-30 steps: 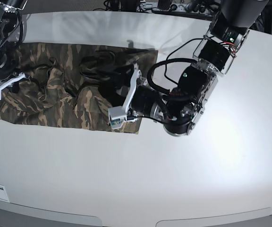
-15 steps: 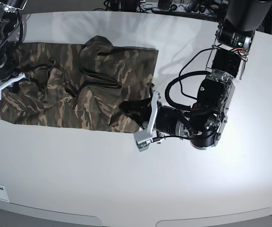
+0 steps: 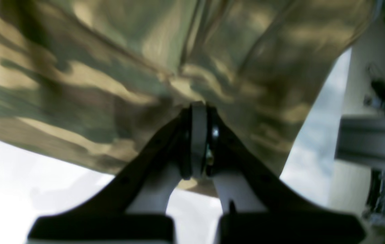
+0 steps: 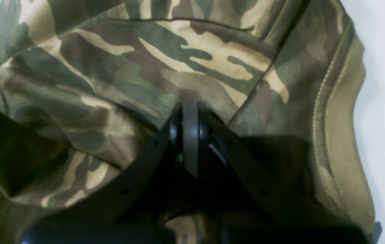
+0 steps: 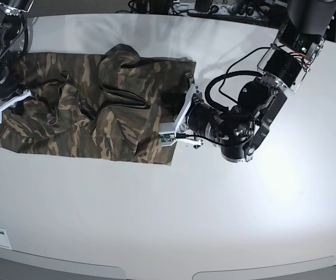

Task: Fold the T-shirt properly
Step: 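Fold the lifted shirt section over toward the right gripper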

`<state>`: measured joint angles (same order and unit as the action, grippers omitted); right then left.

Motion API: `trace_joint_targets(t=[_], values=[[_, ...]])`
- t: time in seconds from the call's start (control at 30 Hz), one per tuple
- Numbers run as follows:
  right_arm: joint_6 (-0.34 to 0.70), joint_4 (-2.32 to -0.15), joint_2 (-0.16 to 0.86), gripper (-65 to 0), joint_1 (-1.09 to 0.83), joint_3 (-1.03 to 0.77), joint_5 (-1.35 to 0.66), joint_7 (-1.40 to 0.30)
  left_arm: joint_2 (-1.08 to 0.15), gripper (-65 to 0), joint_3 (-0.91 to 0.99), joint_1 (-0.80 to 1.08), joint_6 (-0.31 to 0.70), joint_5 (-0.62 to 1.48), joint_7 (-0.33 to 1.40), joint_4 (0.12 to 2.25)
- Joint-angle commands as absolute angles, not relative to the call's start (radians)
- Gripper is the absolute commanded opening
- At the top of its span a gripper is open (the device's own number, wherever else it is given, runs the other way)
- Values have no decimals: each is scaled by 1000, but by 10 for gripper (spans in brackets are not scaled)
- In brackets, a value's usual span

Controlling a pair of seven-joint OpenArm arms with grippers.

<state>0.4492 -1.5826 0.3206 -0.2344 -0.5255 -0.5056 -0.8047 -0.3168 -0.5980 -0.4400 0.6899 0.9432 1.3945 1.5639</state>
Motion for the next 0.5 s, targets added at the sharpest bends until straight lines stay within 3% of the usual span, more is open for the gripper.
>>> trace_joint_targets(t=[0.0, 0.3, 0.47], values=[[456, -1586, 330, -650, -233, -524, -501, -830, -322, -650, -604, -462, 698, 915, 1379, 1580], [453, -1586, 330, -650, -233, -524, -501, -831, -305, -650, -647, -451, 698, 722, 1064, 1580], [453, -1586, 330, -650, -233, -524, -501, -831, -276, -650, -647, -440, 698, 717, 1042, 1580]])
